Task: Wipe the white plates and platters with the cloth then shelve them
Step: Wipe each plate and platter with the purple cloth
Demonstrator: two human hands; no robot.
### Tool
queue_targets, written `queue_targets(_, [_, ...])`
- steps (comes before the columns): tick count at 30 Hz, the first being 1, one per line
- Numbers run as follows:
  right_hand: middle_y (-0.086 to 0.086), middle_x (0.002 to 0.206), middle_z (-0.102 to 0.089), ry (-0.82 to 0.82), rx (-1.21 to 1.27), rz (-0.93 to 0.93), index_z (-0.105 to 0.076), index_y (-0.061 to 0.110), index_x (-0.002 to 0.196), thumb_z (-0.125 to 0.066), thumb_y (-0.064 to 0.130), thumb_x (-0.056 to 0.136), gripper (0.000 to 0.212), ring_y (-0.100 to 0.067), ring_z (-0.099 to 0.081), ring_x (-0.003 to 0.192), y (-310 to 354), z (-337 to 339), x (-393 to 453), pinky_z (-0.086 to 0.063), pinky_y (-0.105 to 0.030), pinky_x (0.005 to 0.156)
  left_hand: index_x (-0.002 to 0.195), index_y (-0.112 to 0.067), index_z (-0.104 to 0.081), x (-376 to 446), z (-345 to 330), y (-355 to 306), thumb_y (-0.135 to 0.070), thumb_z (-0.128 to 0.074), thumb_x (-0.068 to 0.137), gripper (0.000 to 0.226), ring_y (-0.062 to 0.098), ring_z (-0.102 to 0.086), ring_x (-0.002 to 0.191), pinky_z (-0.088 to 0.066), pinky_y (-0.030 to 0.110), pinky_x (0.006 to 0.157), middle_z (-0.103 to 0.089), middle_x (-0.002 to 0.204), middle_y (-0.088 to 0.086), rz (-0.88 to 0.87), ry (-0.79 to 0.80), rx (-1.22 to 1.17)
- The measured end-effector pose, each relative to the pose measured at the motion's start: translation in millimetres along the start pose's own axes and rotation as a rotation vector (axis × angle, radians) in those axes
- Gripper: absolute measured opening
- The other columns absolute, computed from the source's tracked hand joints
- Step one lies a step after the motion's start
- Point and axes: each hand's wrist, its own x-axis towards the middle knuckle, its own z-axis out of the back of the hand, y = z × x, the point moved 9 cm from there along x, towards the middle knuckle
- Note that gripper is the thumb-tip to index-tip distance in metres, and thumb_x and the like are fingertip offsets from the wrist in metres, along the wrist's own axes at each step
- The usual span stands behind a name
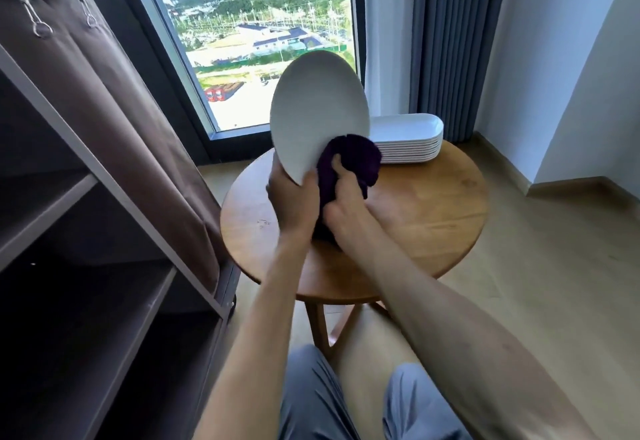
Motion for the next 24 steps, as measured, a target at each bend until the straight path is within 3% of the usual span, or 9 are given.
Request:
queue_targets(3, [-0.017,0.125,-0.069,0.06,-0.072,0.01,-0.064,0.005,0.132,-0.072,0.017,0.093,0.042,-0.033,-0.069,0.111,11,8,0,-0.055,-0.05,0.097,0.094,-0.021,-0.066,5,18,10,0.004,-0.064,0.077,0.031,0.008,-0.068,0.077,-0.053,0.023,0.066,-0.07,0.081,-0.011,0.04,0.007,0.032])
queue_targets(7, [-0.014,0.116,-0.074,0.118,-0.228,0.114,-0.066,0.007,0.128,-0.075,0.022,0.09,0.041,-0.032,-0.071,0.106,53,23,5,-0.061,-0.046,0.085,0.077,-0.03,-0.061,34,34,0,-0.012,-0.062,0.063,0.023,-0.003,-0.061,0.069,-0.052,0.019,0.063,-0.066,0.072,-0.017,-0.005,0.44,0.355])
queue_targets(9, [-0.012,0.107,-0.077,0.086,-0.2,0.149,-0.068,0.008,0.123,-0.079,0.019,0.087,0.039,-0.03,-0.075,0.096,58,21,10,-0.063,-0.045,0.077,0.086,-0.026,-0.064,38,36,-6,-0.011,-0.062,0.067,0.025,0.002,-0.063,0.074,-0.051,0.02,0.064,-0.067,0.079,-0.014,-0.025,0.378,0.247])
queue_targets(12, [-0.01,0.097,-0.077,-0.004,-0.122,0.086,-0.067,0.007,0.119,-0.08,0.019,0.086,0.038,-0.024,-0.076,0.08,28,20,13,-0.062,-0.037,0.063,0.127,-0.012,-0.057,16,26,6,0.004,-0.061,0.084,0.047,0.009,-0.068,0.098,-0.053,0.016,0.074,-0.071,0.106,-0.002,0.048,0.08,-0.062])
queue_targets(14, [-0.01,0.097,-0.077,-0.016,-0.119,0.012,-0.069,0.008,0.112,-0.079,0.019,0.086,0.03,-0.024,-0.076,0.081,6,21,12,-0.062,-0.037,0.066,0.139,-0.011,-0.051,-4,12,18,0.006,-0.058,0.087,0.055,0.02,-0.066,0.111,-0.054,0.015,0.08,-0.067,0.121,0.006,0.081,0.002,-0.076])
queue_targets(16, [-0.012,0.103,-0.077,0.005,-0.125,-0.006,-0.07,0.008,0.112,-0.079,0.019,0.087,0.029,-0.027,-0.076,0.088,6,26,13,-0.062,-0.04,0.074,0.13,-0.017,-0.058,-1,11,15,0.008,-0.058,0.083,0.053,0.013,-0.068,0.102,-0.054,0.015,0.075,-0.071,0.112,0.002,0.034,0.034,-0.027])
queue_targets(18, [-0.012,0.112,-0.075,0.043,-0.153,0.037,-0.068,0.009,0.123,-0.079,0.025,0.087,0.042,-0.03,-0.074,0.101,27,32,16,-0.06,-0.046,0.086,0.108,-0.037,-0.065,18,16,7,0.004,-0.059,0.077,0.051,0.0,-0.068,0.087,-0.054,0.017,0.068,-0.072,0.092,-0.016,-0.023,0.214,0.134])
queue_targets(21, [-0.011,0.116,-0.074,0.123,-0.291,0.07,-0.067,0.011,0.129,-0.077,0.029,0.089,0.046,-0.029,-0.072,0.105,48,32,16,-0.06,-0.045,0.088,0.087,-0.045,-0.063,38,23,-5,-0.002,-0.062,0.073,0.045,0.013,-0.067,0.094,-0.059,0.033,0.072,-0.068,0.089,-0.016,-0.037,0.468,0.433])
queue_targets(24, [-0.014,0.12,-0.073,0.108,-0.254,0.086,-0.066,0.009,0.13,-0.076,0.026,0.089,0.045,-0.032,-0.071,0.108,45,25,17,-0.058,-0.049,0.093,0.117,-0.031,-0.064,42,27,-29,-0.006,-0.063,0.073,0.051,0.019,-0.064,0.095,-0.052,0.016,0.073,-0.069,0.1,-0.008,-0.125,0.271,0.445])
